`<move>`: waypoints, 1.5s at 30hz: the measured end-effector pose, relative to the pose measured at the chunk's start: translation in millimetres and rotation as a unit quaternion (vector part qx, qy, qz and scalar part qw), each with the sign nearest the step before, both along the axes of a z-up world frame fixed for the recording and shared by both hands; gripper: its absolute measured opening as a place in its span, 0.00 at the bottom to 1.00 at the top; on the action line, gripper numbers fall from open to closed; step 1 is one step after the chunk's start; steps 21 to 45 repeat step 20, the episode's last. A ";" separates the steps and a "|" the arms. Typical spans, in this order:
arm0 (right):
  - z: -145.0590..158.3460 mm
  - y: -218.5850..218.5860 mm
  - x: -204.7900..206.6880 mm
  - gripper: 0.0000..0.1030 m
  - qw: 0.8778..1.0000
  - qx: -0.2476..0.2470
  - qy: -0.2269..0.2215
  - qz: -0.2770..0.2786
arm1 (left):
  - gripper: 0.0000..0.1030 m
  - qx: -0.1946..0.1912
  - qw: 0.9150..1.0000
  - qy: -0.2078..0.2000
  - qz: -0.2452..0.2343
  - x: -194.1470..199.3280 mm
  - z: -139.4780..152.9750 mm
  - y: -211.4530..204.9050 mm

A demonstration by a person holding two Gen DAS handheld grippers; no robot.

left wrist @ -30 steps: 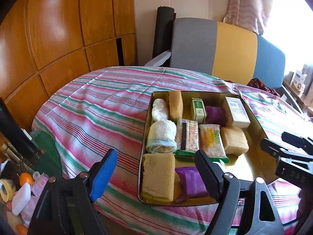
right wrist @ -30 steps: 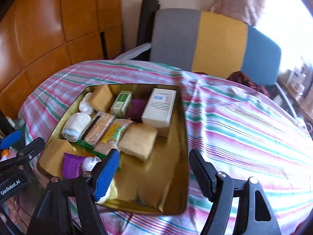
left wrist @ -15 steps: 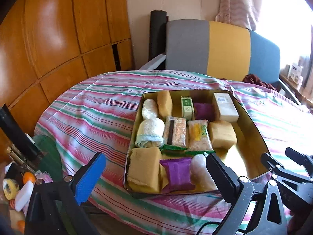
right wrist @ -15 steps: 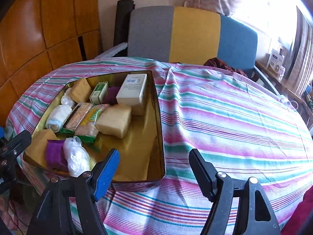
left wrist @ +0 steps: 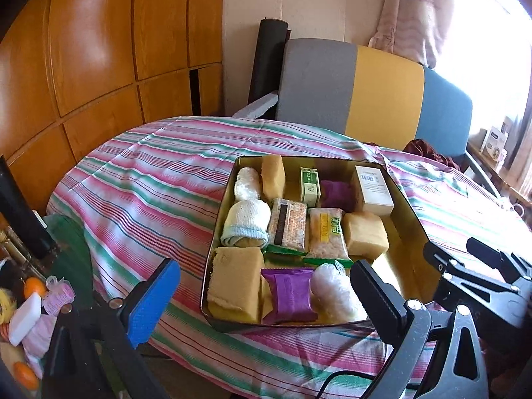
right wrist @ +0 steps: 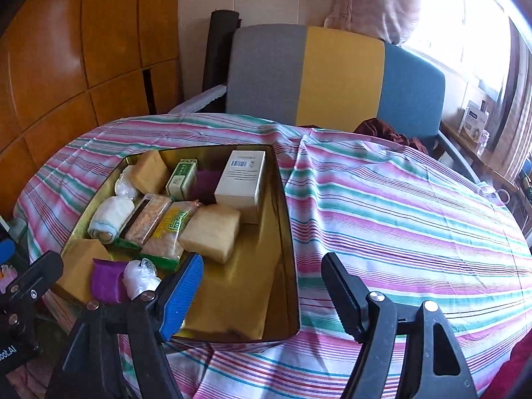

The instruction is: Organize objects

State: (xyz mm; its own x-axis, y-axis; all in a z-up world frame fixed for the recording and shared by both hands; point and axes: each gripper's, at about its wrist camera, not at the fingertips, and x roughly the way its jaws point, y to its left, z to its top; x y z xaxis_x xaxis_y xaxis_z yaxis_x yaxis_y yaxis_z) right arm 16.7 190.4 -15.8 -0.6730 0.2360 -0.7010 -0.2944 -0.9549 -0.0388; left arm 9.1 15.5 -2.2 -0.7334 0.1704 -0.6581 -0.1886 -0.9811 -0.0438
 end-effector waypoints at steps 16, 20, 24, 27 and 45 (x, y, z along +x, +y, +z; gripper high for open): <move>-4.1 -6.5 -5.5 0.73 1.000 -0.001 -0.006 0.010 | 1.00 -0.011 1.000 0.004 0.015 -3.7 -2.6 -4.9; -3.3 -8.2 -4.9 0.73 1.000 0.000 -0.004 0.014 | 1.00 -0.010 1.000 0.000 0.013 -5.0 -3.3 -5.7; -3.3 -8.2 -4.9 0.73 1.000 0.000 -0.004 0.014 | 1.00 -0.010 1.000 0.000 0.013 -5.0 -3.3 -5.7; -3.3 -8.2 -4.9 0.73 1.000 0.000 -0.004 0.014 | 1.00 -0.010 1.000 0.000 0.013 -5.0 -3.3 -5.7; -3.3 -8.2 -4.9 0.73 1.000 0.000 -0.004 0.014 | 1.00 -0.010 1.000 0.000 0.013 -5.0 -3.3 -5.7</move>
